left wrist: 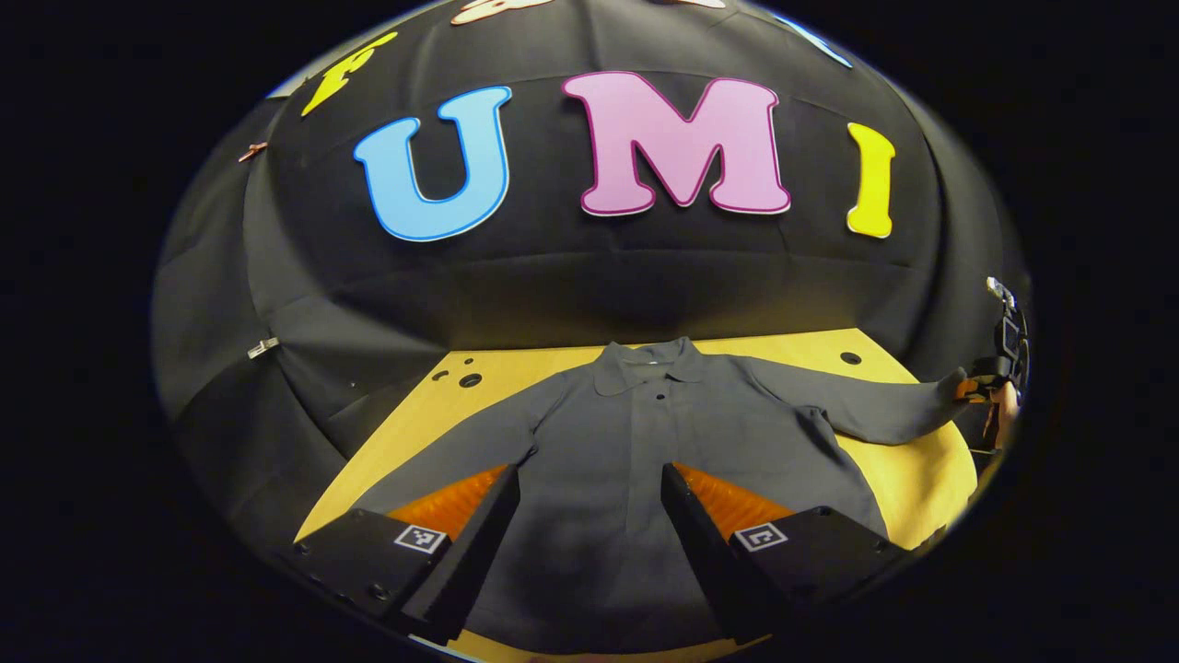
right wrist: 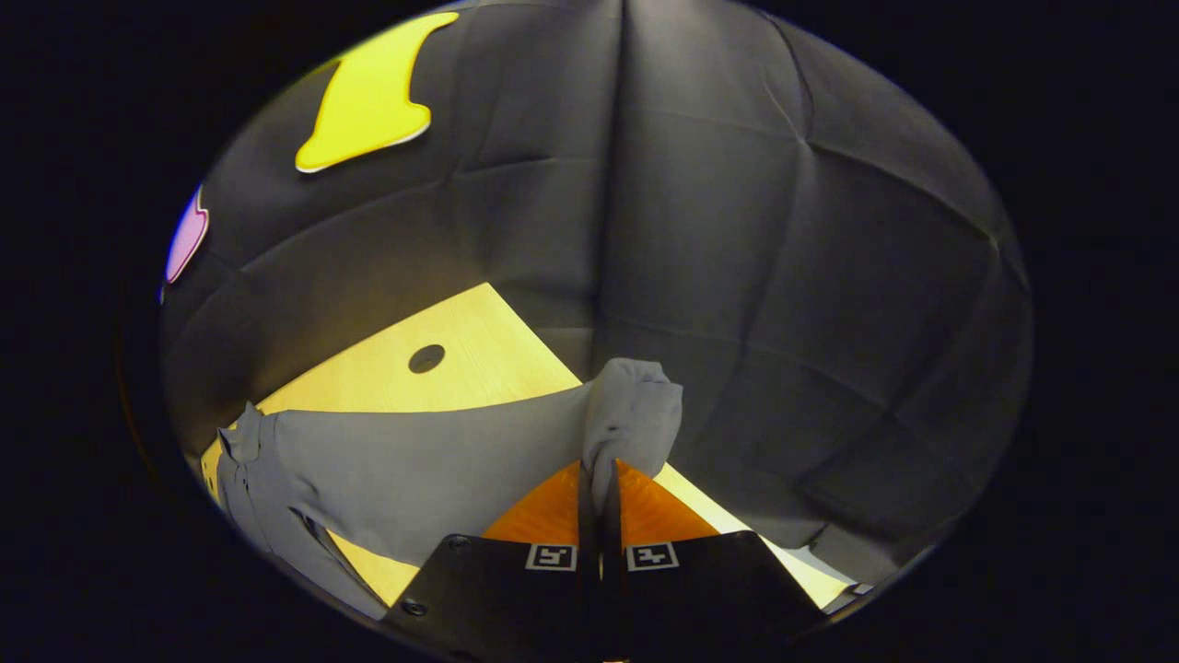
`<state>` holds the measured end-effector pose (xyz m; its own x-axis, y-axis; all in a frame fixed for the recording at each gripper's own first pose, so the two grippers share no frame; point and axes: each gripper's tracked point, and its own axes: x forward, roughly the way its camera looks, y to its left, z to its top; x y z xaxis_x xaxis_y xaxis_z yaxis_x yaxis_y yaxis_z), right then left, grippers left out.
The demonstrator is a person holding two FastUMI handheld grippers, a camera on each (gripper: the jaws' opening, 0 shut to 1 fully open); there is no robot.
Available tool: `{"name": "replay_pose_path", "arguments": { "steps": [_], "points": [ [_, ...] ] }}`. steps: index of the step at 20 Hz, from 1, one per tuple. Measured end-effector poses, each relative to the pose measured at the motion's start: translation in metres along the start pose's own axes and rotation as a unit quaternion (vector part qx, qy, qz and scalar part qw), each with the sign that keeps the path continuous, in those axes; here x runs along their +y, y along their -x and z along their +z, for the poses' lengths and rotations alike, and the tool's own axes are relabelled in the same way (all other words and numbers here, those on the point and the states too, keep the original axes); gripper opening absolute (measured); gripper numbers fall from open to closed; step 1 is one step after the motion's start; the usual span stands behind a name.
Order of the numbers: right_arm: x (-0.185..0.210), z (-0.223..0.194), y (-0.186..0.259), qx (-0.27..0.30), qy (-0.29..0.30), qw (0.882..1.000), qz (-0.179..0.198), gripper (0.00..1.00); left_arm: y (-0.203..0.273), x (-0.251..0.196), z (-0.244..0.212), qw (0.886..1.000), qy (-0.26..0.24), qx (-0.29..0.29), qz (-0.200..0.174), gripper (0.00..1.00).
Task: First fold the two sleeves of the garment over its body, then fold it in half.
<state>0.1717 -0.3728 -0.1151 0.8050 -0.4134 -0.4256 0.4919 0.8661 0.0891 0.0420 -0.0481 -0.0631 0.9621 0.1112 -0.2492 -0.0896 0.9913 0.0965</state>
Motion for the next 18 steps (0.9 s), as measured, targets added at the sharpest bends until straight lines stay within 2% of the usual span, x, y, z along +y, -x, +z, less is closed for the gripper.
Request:
{"name": "replay_pose_path", "arguments": {
  "steps": [5, 10, 12, 13, 14, 18],
  "points": [
    [0.052, 0.036, 0.051, -0.036, 0.051, 0.997, 0.035, 0.05, 0.007, 0.037, 0.000, 1.000, 0.023, -0.011, 0.015, 0.98],
    [0.112, 0.063, 0.096, -0.061, 0.072, 0.991, 0.089, 0.05, 0.015, 0.069, 0.005, 0.999, 0.018, -0.035, 0.027, 0.98],
    [0.144, 0.073, 0.107, -0.076, 0.087, 0.987, 0.109, 0.05, 0.015, 0.080, 0.005, 0.998, 0.027, -0.038, 0.030, 0.98],
    [0.158, 0.076, 0.114, -0.079, 0.094, 0.986, 0.116, 0.00, 0.016, 0.086, 0.002, 0.998, 0.032, -0.038, 0.034, 0.98],
    [0.176, 0.077, 0.122, -0.083, 0.102, 0.983, 0.128, 0.05, 0.017, 0.091, 0.000, 0.998, 0.037, -0.037, 0.036, 0.98],
    [0.239, 0.082, 0.155, -0.100, 0.146, 0.968, 0.178, 0.05, 0.017, 0.111, -0.013, 0.996, 0.060, -0.028, 0.052, 0.98]
  ]
}}
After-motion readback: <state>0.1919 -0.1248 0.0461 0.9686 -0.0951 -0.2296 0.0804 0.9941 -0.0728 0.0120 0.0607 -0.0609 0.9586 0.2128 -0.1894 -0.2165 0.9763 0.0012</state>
